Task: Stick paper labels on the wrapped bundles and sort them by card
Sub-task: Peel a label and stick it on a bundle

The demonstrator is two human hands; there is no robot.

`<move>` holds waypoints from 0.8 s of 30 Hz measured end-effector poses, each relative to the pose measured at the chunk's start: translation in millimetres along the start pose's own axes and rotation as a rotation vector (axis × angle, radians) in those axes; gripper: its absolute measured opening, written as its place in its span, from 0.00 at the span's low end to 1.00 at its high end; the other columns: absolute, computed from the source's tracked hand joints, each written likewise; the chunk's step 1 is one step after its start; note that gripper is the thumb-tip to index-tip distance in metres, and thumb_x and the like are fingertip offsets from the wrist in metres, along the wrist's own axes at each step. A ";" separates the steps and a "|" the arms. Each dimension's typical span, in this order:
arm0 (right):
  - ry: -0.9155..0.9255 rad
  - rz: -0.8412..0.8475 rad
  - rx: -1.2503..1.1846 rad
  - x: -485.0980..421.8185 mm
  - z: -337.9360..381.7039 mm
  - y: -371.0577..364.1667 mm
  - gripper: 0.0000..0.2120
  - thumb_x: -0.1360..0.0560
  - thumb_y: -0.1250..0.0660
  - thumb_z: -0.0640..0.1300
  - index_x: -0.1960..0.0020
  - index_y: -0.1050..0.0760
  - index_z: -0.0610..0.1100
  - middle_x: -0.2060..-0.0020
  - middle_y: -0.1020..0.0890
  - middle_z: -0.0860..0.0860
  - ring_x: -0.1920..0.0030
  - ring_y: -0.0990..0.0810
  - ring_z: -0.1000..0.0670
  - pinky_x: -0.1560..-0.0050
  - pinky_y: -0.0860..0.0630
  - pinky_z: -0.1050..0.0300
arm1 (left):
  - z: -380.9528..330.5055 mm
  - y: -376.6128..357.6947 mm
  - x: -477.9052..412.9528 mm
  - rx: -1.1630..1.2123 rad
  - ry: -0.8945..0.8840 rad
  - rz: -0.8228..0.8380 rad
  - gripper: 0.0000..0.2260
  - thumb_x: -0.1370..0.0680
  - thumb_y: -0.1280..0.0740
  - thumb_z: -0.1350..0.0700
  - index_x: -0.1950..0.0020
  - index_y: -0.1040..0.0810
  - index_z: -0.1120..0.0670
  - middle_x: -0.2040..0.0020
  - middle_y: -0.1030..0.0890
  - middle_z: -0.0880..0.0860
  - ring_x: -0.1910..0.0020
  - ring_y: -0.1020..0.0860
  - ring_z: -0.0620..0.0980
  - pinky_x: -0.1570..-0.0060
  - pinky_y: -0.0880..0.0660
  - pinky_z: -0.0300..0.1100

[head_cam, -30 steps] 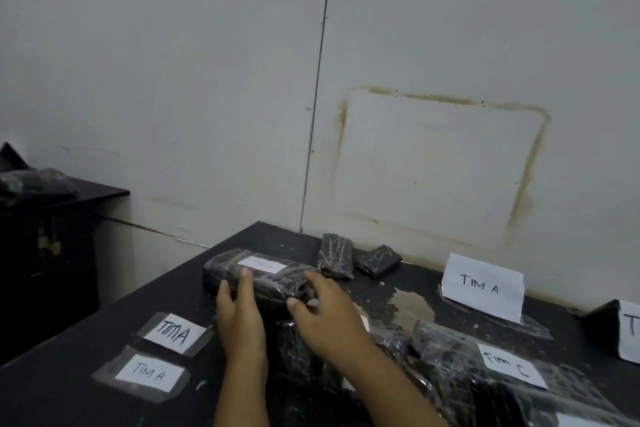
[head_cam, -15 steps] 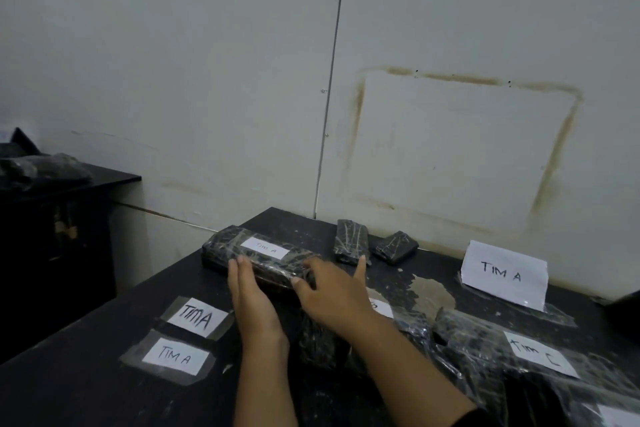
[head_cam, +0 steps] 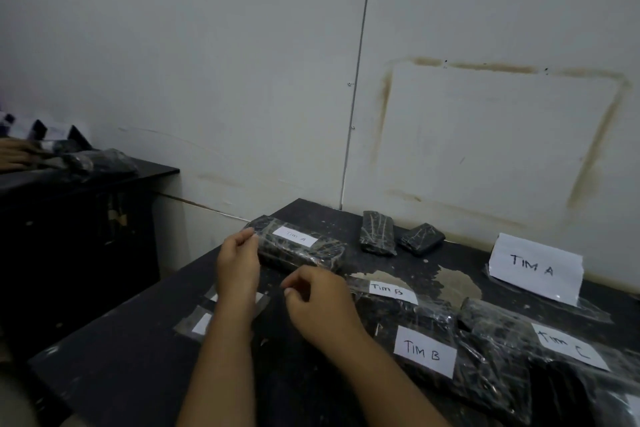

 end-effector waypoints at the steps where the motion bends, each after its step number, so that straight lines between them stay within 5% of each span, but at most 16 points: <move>1: -0.016 -0.008 -0.018 2.1 -1.3 -3.9 0.07 0.25 0.37 0.43 0.51 0.22 0.49 0.57 0.20 0.54 0.61 0.24 0.59 0.60 0.26 0.67 | -4.1 -0.5 -9.5 -0.197 -0.070 0.088 0.09 0.21 0.38 0.56 0.43 0.24 0.48 0.44 0.22 0.51 0.49 0.24 0.48 0.57 0.29 0.42; 5: 0.068 -0.007 0.133 17.2 1.4 -29.6 0.09 0.25 0.41 0.44 0.48 0.25 0.47 0.50 0.24 0.49 0.51 0.24 0.50 0.50 0.26 0.54 | -8.0 -0.1 -25.9 -1.108 -0.440 0.346 0.13 0.22 0.36 0.54 0.40 0.22 0.43 0.43 0.23 0.45 0.45 0.24 0.47 0.48 0.26 0.44; 9: 0.122 0.007 0.215 24.4 3.6 -37.4 0.11 0.24 0.43 0.45 0.45 0.27 0.45 0.49 0.26 0.47 0.49 0.25 0.46 0.50 0.28 0.54 | 9.2 -4.0 -20.8 -1.564 -0.679 0.557 0.16 0.20 0.42 0.50 0.32 0.30 0.39 0.35 0.28 0.44 0.36 0.31 0.46 0.43 0.33 0.42; 12: 0.149 0.011 0.220 26.5 2.9 -38.8 0.11 0.24 0.43 0.45 0.45 0.26 0.46 0.48 0.26 0.48 0.50 0.25 0.47 0.51 0.28 0.56 | 11.4 -9.1 -17.1 -1.639 -0.768 0.604 0.17 0.19 0.45 0.50 0.30 0.33 0.39 0.33 0.30 0.44 0.35 0.34 0.45 0.45 0.37 0.39; 24: 0.191 -0.003 0.206 27.7 4.8 -38.9 0.11 0.25 0.43 0.44 0.46 0.25 0.45 0.49 0.25 0.47 0.50 0.25 0.47 0.54 0.31 0.57 | -6.9 -26.7 -22.2 -1.696 -0.897 0.603 0.04 0.22 0.40 0.49 0.48 0.28 0.41 0.39 0.29 0.42 0.37 0.34 0.43 0.45 0.38 0.38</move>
Point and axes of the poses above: each hand's wrist, its own x-axis away from the middle knuckle, its own y-axis out of the back of the hand, z = x × y, the point moved 10 cm from there along -x, towards the middle knuckle
